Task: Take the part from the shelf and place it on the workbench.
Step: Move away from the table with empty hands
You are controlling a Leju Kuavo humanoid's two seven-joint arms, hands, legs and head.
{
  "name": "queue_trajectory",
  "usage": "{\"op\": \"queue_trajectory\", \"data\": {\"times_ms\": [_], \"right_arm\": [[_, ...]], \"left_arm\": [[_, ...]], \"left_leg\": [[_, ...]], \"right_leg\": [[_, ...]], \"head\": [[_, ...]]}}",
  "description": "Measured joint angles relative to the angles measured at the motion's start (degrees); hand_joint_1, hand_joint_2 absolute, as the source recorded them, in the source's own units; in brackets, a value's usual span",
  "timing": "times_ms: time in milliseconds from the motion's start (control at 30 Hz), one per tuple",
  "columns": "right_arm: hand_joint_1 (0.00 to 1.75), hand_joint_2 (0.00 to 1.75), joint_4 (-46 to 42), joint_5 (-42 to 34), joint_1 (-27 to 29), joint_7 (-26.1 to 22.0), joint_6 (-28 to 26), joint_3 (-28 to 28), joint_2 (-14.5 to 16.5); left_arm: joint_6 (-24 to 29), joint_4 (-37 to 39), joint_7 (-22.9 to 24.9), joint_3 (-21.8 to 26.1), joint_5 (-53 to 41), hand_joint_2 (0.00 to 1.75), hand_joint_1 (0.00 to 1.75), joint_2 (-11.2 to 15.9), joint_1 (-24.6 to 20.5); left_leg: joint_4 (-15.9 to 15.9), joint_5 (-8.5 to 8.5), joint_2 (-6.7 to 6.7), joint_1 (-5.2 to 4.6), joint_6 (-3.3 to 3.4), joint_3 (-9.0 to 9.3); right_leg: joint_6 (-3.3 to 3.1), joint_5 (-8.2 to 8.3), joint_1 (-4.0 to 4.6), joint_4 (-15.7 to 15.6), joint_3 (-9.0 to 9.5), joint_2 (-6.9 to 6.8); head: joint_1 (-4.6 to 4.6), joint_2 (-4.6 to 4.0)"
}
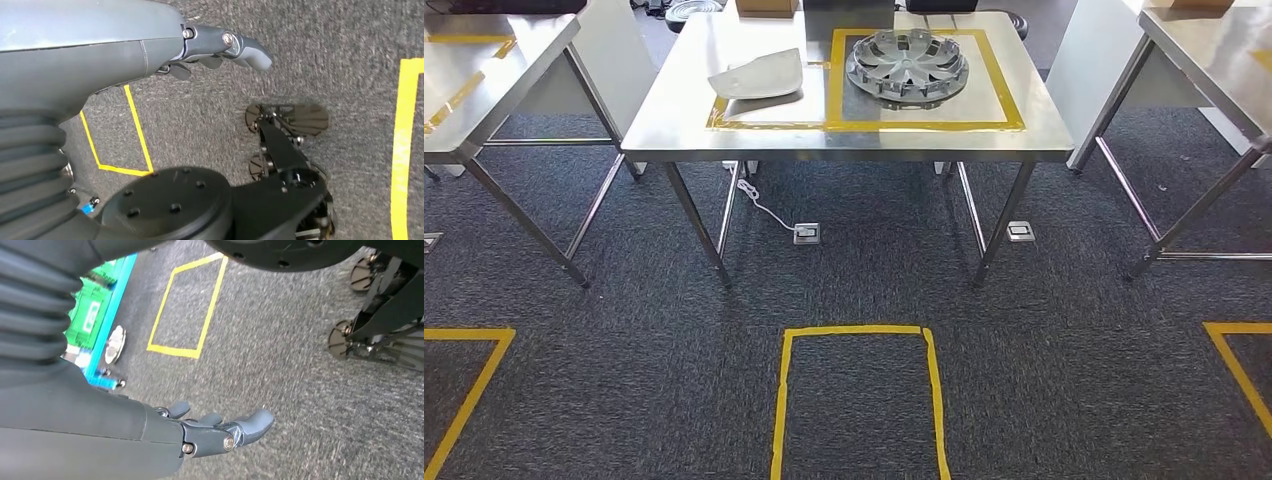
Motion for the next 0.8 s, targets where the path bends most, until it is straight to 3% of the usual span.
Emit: {"op": "queue_trajectory", "data": {"times_ms": [133, 400, 467, 533, 600, 800], "right_arm": [[0.00, 1.75, -0.49, -6.38, 0.94, -0.06, 0.02, 3.83, -0.10], [0.00, 1.75, -2.47, -19.45, 2.98, -0.52, 0.02, 13.62, -0.72], [0.00, 0.87, -3.05, -22.76, 3.53, -0.66, 0.02, 16.28, -0.87], [0.00, 0.00, -3.62, -26.10, 4.08, -0.74, 0.02, 18.98, -0.98], [0.00, 0.00, -4.15, -29.31, 4.59, -0.78, 0.02, 21.54, -1.09], [0.00, 0.00, -5.75, -39.01, 6.20, -0.85, 0.02, 29.29, -1.53]], "left_arm": [[0.00, -0.85, 0.02, -0.53, 1.61, 1.75, 0.00, 0.19, 0.83], [0.00, -2.83, 0.18, -3.21, 4.86, 1.75, 0.00, 0.45, 2.63], [0.00, -3.38, 0.21, -4.11, 5.68, 1.75, 0.00, 0.58, 3.09], [0.00, -3.93, 0.25, -5.01, 6.52, 0.87, 0.00, 0.70, 3.56], [0.00, -4.46, 0.29, -5.89, 7.32, 0.00, 0.00, 0.81, 4.02], [0.06, -6.08, 0.43, -8.59, 9.75, 0.00, 0.00, 1.14, 5.38]], "left_leg": [[-0.22, 0.28, -0.01, 0.09, -0.43, -0.01], [-0.23, 0.37, -0.01, 0.11, -0.57, -0.05], [-0.21, 0.37, -0.01, 0.10, -0.57, -0.07], [-0.19, 0.36, -0.01, 0.09, -0.56, -0.08], [-0.18, 0.36, -0.01, 0.09, -0.56, -0.09], [-0.18, 0.36, -0.01, 0.08, -0.56, -0.10]], "right_leg": [[-0.25, 0.10, 0.08, 0.09, -0.13, -0.01], [-0.36, 0.10, 0.10, 0.13, -0.19, -0.01], [-0.35, 0.11, 0.09, 0.13, -0.19, -0.01], [-0.35, 0.11, 0.07, 0.13, -0.19, -0.01], [-0.35, 0.11, 0.07, 0.13, -0.19, -0.01], [-0.35, 0.11, 0.07, 0.13, -0.21, -0.01]], "head": [[0.01, 0.00], [0.01, 0.00], [0.01, 0.00], [0.01, 0.00], [0.01, 0.00], [0.01, 0.00]]}}
